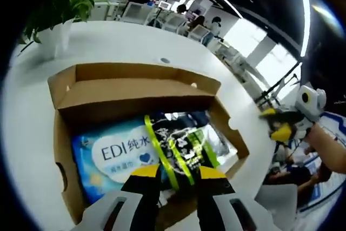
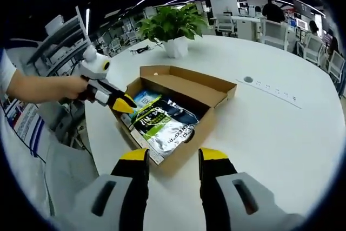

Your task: Operate the shoe box by opening the lid, removing the specified soft item, and placing it in the target area until the item is outside and the box remains undamaged.

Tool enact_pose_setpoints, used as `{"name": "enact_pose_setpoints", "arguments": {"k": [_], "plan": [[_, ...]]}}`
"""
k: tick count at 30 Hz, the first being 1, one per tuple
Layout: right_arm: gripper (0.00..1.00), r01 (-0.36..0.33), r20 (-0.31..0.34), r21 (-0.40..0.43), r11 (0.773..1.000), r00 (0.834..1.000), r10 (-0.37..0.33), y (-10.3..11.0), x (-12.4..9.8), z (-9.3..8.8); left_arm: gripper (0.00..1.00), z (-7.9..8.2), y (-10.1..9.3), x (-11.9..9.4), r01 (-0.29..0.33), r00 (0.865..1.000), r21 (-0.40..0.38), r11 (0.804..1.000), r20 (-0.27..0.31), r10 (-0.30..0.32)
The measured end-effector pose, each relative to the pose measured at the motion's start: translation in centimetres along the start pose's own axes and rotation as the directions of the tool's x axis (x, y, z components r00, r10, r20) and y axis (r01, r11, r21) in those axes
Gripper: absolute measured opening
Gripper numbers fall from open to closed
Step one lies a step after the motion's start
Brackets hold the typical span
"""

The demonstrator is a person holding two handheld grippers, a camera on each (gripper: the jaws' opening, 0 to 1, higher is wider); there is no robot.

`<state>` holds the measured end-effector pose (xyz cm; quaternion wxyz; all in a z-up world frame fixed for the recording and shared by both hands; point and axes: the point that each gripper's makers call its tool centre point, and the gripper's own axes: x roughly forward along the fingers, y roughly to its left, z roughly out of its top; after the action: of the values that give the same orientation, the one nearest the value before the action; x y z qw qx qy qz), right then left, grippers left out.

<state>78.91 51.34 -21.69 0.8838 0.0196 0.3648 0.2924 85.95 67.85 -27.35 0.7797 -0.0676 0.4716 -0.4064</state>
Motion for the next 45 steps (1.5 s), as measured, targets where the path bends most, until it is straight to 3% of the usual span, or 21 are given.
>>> {"name": "enact_pose_setpoints", "arguments": {"k": [11,23,33,45], "plan": [[0.33,-0.013,0.012,0.003,1.0,1.0,0.013,-0.1,0.2,0.3,0.25,0.0,0.3,0.6,-0.025,0.999,-0.011,1.0,-0.023,0.025],[0.33,-0.043,0.005,-0.01,0.999,0.999,0.043,0.5,0.5,0.1,0.24,-1.1,0.6,1.3,0.007,0.999,-0.098,0.995,-0.05,-0.012],[0.32,-0.066,-0.002,-0.018,0.998,0.998,0.066,0.9,0.6,0.0,0.16,-1.1,0.7,1.9,-0.005,0.998,-0.079,0.997,-0.069,-0.001],[0.32,-0.07,-0.008,-0.027,0.997,0.998,0.07,1.1,0.8,-0.2,0.05,-0.5,1.2,1.6,-0.038,0.999,-0.079,0.996,-0.037,0.035]]}}
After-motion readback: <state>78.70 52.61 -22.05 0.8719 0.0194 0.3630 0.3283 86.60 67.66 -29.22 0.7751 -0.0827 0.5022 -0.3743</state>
